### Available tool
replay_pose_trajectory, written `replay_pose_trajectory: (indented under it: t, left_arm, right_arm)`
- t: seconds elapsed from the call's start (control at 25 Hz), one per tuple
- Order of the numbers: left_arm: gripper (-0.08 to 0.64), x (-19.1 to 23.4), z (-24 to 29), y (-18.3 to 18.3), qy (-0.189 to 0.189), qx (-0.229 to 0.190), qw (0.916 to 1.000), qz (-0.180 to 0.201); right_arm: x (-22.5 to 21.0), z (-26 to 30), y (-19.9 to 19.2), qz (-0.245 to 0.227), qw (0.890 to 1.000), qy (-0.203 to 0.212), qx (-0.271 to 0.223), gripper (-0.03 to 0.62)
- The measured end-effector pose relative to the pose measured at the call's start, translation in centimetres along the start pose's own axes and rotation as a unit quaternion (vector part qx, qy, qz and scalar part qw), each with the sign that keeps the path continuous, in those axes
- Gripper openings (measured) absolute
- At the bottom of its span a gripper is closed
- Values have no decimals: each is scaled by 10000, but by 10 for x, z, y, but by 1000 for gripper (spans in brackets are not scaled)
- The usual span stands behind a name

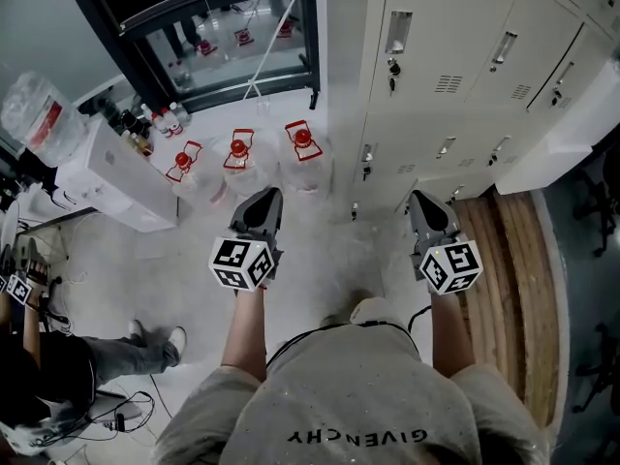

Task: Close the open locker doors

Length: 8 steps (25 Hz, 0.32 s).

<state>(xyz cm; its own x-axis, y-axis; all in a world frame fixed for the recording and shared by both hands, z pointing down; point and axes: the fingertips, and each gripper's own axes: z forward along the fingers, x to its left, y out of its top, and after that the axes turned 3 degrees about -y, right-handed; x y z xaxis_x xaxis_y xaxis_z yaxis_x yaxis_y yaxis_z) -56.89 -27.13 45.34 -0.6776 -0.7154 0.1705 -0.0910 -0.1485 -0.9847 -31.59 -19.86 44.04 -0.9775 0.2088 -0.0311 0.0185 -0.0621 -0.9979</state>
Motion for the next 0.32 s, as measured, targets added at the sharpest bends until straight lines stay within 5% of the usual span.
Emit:
replay_pose_trajectory:
  t: [0.32]
  left_arm:
    - [-3, 2, -1, -5, 2, 56, 10000, -32]
  right_arm:
    - [0, 0, -9, 174, 9998, -20, 47, 0]
